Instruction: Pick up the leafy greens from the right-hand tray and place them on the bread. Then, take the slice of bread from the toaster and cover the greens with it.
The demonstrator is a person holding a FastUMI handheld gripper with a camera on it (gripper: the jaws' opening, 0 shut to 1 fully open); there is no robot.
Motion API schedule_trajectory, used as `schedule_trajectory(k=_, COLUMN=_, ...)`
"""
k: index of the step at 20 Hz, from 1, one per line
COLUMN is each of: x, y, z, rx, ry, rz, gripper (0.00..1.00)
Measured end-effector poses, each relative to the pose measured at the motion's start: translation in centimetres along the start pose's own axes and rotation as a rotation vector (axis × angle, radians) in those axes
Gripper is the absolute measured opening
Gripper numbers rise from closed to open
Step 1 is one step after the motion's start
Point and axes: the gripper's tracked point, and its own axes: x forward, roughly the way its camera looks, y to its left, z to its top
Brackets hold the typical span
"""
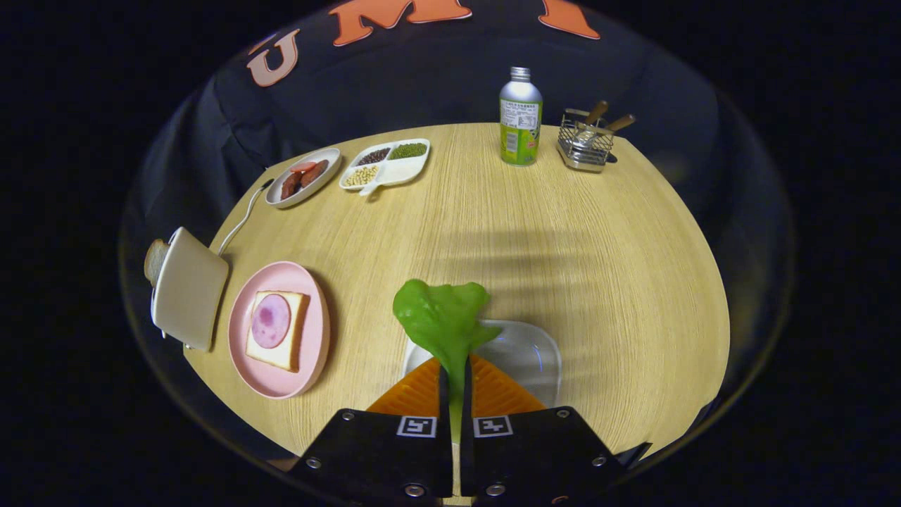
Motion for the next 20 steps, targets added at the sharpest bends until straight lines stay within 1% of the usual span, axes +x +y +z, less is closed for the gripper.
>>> schedule_trajectory(k=4, x=-2.0, y=3.3, z=2.1, rx=-0.048, ry=-0.056, rz=0.046, gripper=0.05)
schedule_trajectory(k=11, x=-4.5, y=10.1, z=4.4, rx=-0.147, ry=-0.11, rz=0.117, gripper=0.05)
schedule_trajectory(k=16, x=-4.7, y=14.2, z=5.5, rx=-0.179, ry=-0.122, rz=0.174, gripper=0.05)
schedule_trajectory(k=20, x=-3.0, y=16.4, z=4.8, rx=-0.189, ry=-0.079, rz=0.193, gripper=0.05)
